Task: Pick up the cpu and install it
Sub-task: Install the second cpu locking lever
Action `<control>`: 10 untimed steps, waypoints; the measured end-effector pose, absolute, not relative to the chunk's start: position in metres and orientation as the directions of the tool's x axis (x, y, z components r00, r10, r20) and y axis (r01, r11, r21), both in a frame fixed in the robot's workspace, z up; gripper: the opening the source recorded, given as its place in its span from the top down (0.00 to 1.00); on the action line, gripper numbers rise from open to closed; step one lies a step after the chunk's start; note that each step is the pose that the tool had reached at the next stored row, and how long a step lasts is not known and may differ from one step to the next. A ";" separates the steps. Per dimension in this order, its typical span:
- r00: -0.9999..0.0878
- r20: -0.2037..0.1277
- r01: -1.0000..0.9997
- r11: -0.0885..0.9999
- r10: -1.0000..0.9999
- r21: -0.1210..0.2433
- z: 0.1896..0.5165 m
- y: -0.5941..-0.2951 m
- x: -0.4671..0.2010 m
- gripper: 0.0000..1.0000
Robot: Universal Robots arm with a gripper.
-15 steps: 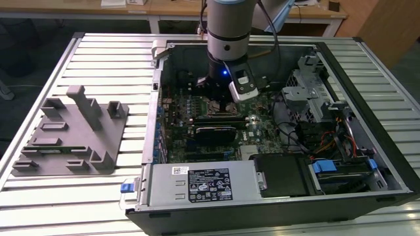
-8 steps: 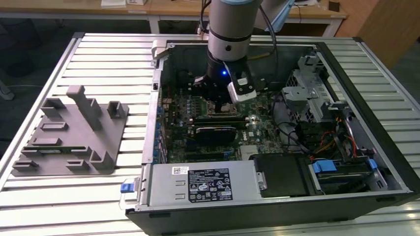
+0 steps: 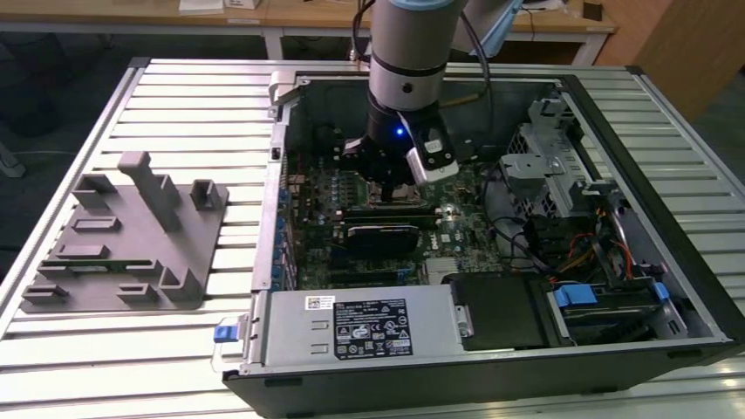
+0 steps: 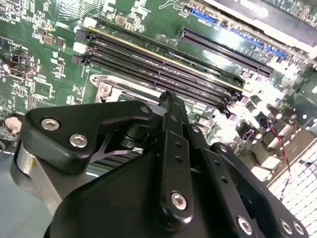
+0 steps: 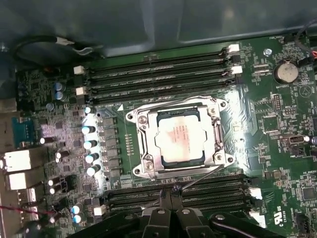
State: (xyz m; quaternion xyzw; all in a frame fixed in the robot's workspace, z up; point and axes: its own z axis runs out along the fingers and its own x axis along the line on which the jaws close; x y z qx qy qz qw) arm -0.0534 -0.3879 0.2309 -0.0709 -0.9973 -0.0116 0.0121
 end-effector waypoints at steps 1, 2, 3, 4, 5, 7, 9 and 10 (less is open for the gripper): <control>-0.991 0.025 0.134 0.991 0.134 0.021 0.231 -0.388 -0.053 0.89; -0.992 0.024 0.126 0.992 0.126 0.022 0.230 -0.389 -0.053 0.89; -0.993 0.023 0.117 0.993 0.117 0.022 0.230 -0.389 -0.053 0.89; -0.994 0.023 0.107 0.994 0.107 0.022 0.230 -0.389 -0.053 0.89; -0.995 0.022 0.097 0.995 0.096 0.022 0.229 -0.389 -0.053 0.89; -0.997 0.021 0.076 0.997 0.076 0.022 0.229 -0.389 -0.053 0.89; -0.998 0.021 0.057 0.998 0.056 0.024 0.229 -0.389 -0.054 0.89; -0.999 0.020 0.049 0.998 0.049 0.025 0.228 -0.389 -0.054 0.89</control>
